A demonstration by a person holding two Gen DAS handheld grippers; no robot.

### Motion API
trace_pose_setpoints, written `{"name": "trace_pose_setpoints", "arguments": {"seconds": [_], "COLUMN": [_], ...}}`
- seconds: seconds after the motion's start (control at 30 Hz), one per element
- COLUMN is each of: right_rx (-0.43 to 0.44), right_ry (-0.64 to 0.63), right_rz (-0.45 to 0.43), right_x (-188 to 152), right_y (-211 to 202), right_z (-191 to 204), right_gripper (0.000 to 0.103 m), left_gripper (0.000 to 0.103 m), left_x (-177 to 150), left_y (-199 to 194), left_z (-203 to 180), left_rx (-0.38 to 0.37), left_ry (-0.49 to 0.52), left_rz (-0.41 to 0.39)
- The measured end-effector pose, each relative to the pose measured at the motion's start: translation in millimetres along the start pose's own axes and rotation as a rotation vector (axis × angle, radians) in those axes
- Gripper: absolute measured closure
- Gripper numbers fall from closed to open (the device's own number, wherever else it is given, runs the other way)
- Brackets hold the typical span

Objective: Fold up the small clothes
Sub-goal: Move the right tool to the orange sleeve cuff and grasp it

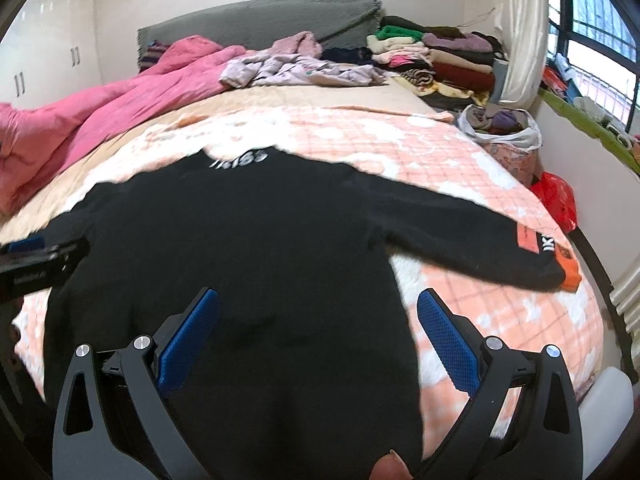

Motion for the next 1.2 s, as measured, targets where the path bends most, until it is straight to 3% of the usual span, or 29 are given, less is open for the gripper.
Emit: {"name": "trace_pose_setpoints", "arguments": {"seconds": [0.37,0.63,0.83,1.2], "right_rx": [-0.061,-0.111,-0.176,-0.304], "right_ry": [0.057,0.145,0.268,0.556], "right_rz": [0.020,0.031,0.051,0.101], "right_x": [30,34,23,-12], "right_y": [39,60,71,76], "right_z": [-36,-70,-120,-233], "right_gripper": [0.004,0.004,0.004,0.004], "left_gripper": [0.009,0.009,0.009,0.009], "left_x": [19,26,28,40], "left_y": [29,52,72,106], "left_z": [-14,-35,-50,-49], "left_rx": [-0.009,-0.028,-0.069,-0.078], "left_ry": [0.006,0.046,0.072,0.078], "left_rz": [0.024,0.048,0.089,0.130]}}
Point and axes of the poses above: each gripper's, at about its wrist camera, not at the fingertips, and y roughly the way its jaws point, z to its left, x to its top, the point moved 4 cm from there along y, roughly the way its jaws point, and after that the axes turned 2 degrees about -x, right-handed, at the moved point
